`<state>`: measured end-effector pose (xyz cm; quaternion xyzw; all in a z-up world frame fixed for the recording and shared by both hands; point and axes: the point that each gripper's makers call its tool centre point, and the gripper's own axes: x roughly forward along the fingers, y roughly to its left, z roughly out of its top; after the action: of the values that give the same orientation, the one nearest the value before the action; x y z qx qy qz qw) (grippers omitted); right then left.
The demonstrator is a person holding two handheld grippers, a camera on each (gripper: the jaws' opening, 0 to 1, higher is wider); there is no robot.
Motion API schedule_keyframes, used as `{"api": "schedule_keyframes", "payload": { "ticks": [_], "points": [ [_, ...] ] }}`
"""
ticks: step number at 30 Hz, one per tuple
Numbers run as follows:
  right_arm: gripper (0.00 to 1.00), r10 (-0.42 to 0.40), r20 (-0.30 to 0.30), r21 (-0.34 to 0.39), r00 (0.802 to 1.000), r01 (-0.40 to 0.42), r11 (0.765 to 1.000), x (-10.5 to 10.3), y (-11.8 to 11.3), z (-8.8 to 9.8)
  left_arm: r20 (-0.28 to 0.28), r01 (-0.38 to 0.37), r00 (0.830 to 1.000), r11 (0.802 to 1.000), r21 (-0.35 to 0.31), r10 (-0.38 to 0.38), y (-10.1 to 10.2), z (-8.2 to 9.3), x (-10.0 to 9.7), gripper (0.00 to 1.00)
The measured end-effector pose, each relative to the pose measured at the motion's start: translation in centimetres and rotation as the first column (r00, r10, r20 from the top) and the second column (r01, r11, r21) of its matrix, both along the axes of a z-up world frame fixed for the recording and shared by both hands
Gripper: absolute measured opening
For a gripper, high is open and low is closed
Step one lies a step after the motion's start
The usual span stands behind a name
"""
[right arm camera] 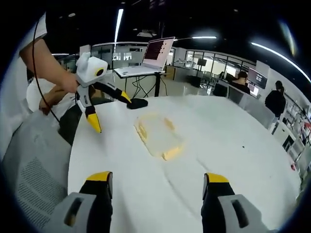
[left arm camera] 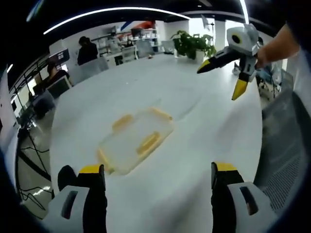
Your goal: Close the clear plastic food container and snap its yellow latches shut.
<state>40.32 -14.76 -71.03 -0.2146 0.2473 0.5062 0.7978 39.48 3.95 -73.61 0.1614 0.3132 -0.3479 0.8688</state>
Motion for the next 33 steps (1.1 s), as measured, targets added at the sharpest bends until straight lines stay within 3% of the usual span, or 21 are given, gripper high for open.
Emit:
{"api": "schedule_keyframes", "payload": {
  "ticks": [21,33],
  "points": [
    [0.72,0.128,0.014,-0.06,0.992,-0.127,0.99,3.4,3.4,0.0,-0.052,0.086,0.995,0.99,0.115,-0.081,2.3,-2.2,1.9,0.86],
    [0.72,0.204,0.003,-0.105,0.979,-0.203,0.974,3.9,4.4,-1.4,-0.079,0.139,0.989,0.977,0.164,-0.127,2.8,-3.3,2.7,0.86]
  ]
}}
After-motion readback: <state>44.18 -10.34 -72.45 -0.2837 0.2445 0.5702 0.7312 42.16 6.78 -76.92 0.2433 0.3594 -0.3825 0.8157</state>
